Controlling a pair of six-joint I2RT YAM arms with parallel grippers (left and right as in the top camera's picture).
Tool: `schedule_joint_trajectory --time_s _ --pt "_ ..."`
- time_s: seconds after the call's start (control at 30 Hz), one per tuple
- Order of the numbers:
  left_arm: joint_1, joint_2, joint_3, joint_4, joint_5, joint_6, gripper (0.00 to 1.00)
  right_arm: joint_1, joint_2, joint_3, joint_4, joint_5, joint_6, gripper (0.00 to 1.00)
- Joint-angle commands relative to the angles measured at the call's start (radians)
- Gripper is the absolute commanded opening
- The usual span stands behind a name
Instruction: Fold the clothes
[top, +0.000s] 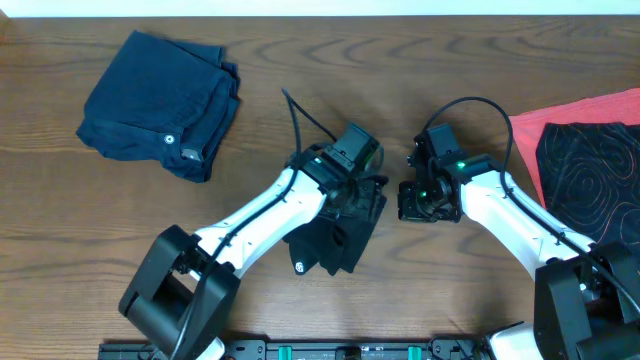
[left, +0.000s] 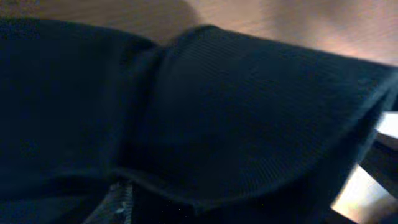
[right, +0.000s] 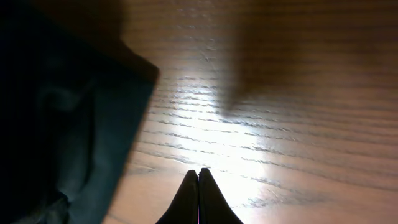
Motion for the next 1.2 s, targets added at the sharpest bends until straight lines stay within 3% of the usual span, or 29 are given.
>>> schedule_joint_trajectory --time_s 0.0,0.2,0.3,0.43,0.53,0.67,0.73,0.93,1.17 --pt "0.031 -0.036 0.029 -0.037 0.042 -0.016 0.7 0.004 0.0 -0.002 -0.013 0.032 0.01 0.01" --pt "0.143 -0.18 0.05 -0.126 0.041 0.018 0.75 -0.027 -0.001 -0.002 -0.022 -0.005 -0.025 0.09" --pt "0.194 -0.252 0.05 -0.153 0.037 0.064 0.81 -0.046 -0.006 -0.002 -0.013 -0.207 -0.184 0.22" --pt "0.24 -0.297 0.05 -0.211 0.037 0.117 0.84 -0.06 -0.01 -0.002 0.002 -0.404 -0.25 0.39" --pt "0.248 -0.291 0.047 -0.248 0.032 0.169 0.86 -0.061 -0.01 -0.002 0.031 -0.441 -0.249 0.47" --pt "0.248 -0.26 0.039 -0.303 -0.042 0.175 0.87 -0.064 -0.01 0.001 0.035 -0.527 -0.327 0.53" --pt "0.248 -0.245 0.035 -0.322 -0.068 0.175 0.87 -0.086 -0.01 0.01 -0.018 -0.474 -0.315 0.55" --pt "0.248 -0.2 0.023 -0.321 -0.067 0.175 0.87 -0.208 -0.042 0.014 -0.045 -0.604 -0.388 0.57" --pt "0.248 -0.173 0.023 -0.282 -0.042 0.174 0.88 -0.24 -0.044 0.013 -0.014 -0.589 -0.38 0.68"
